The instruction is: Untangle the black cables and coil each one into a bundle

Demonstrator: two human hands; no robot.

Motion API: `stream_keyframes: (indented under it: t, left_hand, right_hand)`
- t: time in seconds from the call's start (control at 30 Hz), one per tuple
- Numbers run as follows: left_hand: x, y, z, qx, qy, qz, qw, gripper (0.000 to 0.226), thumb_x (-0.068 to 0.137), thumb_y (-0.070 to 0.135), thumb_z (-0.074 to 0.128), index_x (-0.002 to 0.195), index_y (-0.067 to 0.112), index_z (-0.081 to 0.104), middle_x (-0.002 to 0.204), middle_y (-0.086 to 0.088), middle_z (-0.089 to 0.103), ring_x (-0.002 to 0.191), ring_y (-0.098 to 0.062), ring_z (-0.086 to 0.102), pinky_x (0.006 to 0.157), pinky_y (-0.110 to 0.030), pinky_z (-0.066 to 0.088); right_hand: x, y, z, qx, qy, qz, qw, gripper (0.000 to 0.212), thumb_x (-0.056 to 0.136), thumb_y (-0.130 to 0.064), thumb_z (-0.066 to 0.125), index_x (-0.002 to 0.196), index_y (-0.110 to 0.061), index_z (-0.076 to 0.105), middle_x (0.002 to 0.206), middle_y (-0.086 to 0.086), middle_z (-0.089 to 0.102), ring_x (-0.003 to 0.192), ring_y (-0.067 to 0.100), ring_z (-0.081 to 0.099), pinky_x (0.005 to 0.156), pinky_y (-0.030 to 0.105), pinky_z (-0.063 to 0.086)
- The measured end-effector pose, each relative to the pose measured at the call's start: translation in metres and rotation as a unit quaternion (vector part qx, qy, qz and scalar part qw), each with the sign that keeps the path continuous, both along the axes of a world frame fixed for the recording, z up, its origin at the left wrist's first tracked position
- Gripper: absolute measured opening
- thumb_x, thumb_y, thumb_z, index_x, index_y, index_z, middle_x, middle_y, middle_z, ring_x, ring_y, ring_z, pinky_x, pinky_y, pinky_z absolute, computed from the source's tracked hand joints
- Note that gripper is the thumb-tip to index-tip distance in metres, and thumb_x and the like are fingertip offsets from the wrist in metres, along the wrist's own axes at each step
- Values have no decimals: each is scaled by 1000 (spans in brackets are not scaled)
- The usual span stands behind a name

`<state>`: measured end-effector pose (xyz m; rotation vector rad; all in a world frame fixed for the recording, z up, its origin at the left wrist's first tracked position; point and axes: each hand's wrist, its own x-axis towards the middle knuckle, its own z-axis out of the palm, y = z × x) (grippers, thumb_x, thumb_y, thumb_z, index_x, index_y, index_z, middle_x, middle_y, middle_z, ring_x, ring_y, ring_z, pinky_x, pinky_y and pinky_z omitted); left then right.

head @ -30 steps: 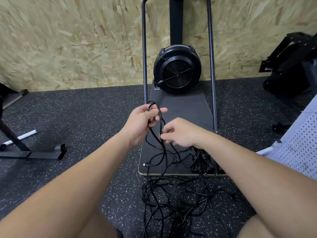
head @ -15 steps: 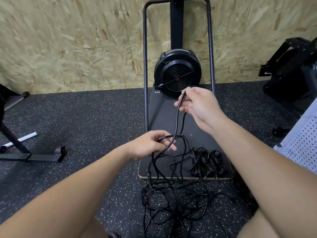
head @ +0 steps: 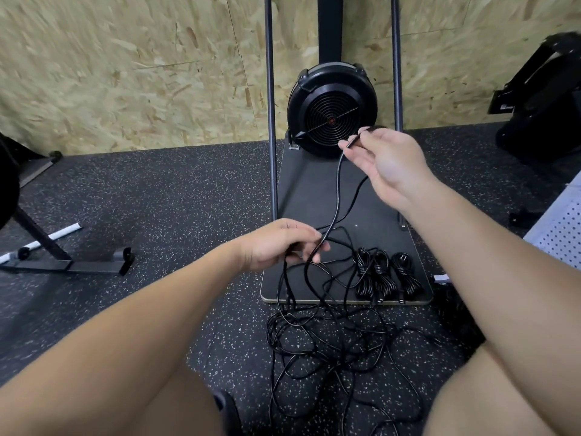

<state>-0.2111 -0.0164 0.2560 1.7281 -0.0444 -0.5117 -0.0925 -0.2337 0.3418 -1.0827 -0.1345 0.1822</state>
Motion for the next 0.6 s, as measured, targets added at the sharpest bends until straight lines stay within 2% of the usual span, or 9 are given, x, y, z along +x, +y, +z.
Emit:
stream_keyframes:
  t: [0.07,0.13,0.2,0.27,0.33,0.43,0.5,0.6]
  left_hand:
    - [2,4,4,-23,-2,20,1000,41,113,16,52,120,-23,63,83,-8,70,74,-16,54,55,-26,29]
    - [5,9,6,-43,-13,63,997,30,110,12,58,124,-11,71,81,-9,66,70,-12,50,55,-26,25]
    - [9,13,5,-78,-27,119,990,29,105,4,63,130,-8,71,90,-9,73,73,-11,49,56,-26,24]
    - [13,13,6,-122,-33,150,981,32,102,0,65,134,-2,73,108,-13,78,79,-11,50,59,-27,26]
    - [16,11,7,-151,-39,156,975,36,101,0,67,136,0,72,122,-18,77,84,-12,53,62,-27,29]
    - [20,7,11,-162,-60,181,968,41,100,3,69,142,0,68,131,-18,74,81,-8,54,61,-23,34]
    - [22,6,16,-172,-69,197,963,44,101,5,69,145,1,65,139,-18,73,82,-6,58,61,-22,35]
    - [27,8,22,-182,-83,204,958,52,97,3,68,148,1,61,140,-14,73,104,-13,62,64,-26,33]
  right_hand:
    - [2,-5,-4,-52,10,25,998,33,107,0,67,137,10,60,136,28,68,121,34,75,104,43,63]
    - [-2,-8,-9,-199,8,62,978,26,103,-7,75,126,2,69,133,21,72,116,28,76,98,41,65]
    - [-9,-7,-17,-347,-14,117,930,16,103,-14,75,115,-4,73,124,18,77,105,25,81,86,36,68]
    - [-20,-1,-24,-436,-33,189,879,16,104,-15,70,116,-4,75,118,15,79,96,23,83,75,33,66]
    - [-30,7,-32,-489,-57,219,843,15,101,-11,70,114,-7,76,115,15,80,92,20,83,73,34,66]
    - [-34,18,-42,-528,-106,140,831,17,90,-15,77,107,-20,78,106,12,82,88,19,78,79,41,69]
    - [-33,21,-43,-538,-112,99,830,18,86,-20,77,104,-21,77,101,9,82,86,22,79,79,42,69]
    - [-39,21,-43,-550,-80,201,807,18,95,-13,71,113,-14,72,107,11,81,89,15,82,76,33,66]
